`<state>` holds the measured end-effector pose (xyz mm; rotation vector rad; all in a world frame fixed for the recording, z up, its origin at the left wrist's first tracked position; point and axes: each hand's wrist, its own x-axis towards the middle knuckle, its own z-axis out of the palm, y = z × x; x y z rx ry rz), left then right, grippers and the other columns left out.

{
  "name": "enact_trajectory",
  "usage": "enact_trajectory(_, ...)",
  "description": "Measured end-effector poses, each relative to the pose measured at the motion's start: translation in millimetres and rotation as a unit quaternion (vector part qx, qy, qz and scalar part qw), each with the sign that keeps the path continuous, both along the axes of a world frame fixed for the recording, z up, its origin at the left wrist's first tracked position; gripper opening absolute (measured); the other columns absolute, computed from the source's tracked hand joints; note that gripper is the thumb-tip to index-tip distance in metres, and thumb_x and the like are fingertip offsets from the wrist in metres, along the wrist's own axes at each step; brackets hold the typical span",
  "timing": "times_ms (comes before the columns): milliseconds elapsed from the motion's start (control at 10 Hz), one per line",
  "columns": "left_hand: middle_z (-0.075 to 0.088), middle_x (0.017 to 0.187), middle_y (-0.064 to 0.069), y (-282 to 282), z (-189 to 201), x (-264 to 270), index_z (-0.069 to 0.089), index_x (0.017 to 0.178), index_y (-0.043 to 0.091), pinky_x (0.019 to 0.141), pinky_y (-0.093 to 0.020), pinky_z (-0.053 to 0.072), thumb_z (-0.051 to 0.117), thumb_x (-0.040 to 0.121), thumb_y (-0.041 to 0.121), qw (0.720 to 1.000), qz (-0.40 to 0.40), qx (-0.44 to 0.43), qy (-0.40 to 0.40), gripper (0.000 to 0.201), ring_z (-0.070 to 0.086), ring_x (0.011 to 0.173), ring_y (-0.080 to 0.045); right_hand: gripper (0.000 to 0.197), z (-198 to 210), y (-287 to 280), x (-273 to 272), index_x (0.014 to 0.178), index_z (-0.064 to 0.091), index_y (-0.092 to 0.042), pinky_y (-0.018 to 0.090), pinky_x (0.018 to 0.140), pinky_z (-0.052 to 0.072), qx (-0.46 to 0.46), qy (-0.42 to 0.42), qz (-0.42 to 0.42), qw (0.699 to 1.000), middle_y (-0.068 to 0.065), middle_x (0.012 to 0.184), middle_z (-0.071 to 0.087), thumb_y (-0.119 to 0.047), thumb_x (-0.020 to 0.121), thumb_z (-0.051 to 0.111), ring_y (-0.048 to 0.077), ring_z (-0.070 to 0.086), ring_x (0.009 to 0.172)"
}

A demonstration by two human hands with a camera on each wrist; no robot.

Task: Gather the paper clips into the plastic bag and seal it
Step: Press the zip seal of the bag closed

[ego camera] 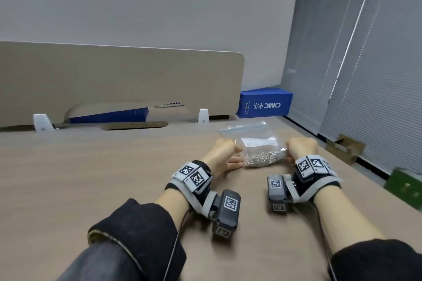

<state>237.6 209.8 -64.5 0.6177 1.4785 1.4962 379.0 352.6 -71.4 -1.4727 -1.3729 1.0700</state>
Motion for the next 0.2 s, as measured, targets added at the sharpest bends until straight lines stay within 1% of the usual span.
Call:
enact_trajectory(100, 0.051, 0.113, -0.017, 7.4, -4.9, -0.7, 0.05, 0.099, 0.009, 0.081, -0.036, 0.054, 0.05, 0.093, 0.002, 1.0, -0.023, -0.005, -0.018, 0.009, 0.058, 0.087, -0.026, 0.011, 0.9, 0.1, 0.5, 0.068, 0.058, -0.001, 0.043, 0.082, 0.056, 0.011, 0.017, -0.064, 0.998, 0.019, 0.093, 0.067, -0.005, 0.077, 0.052, 0.035, 0.064, 0.084)
enact_trajectory(200, 0.049, 0.123, -0.018, 8.2, -8.2, -8.7, 0.049, 0.11, 0.006, 0.077, -0.037, 0.059, 0.05, 0.093, 0.004, 1.0, 0.003, -0.013, 0.024, 0.017, 0.059, 0.09, -0.026, 0.025, 6.0, -6.7, 2.3, 0.097, 0.066, -0.005, 0.042, 0.094, 0.048, 0.06, -0.038, -0.128, 0.989, 0.017, 0.118, 0.061, -0.013, 0.079, 0.05, 0.037, 0.057, 0.106)
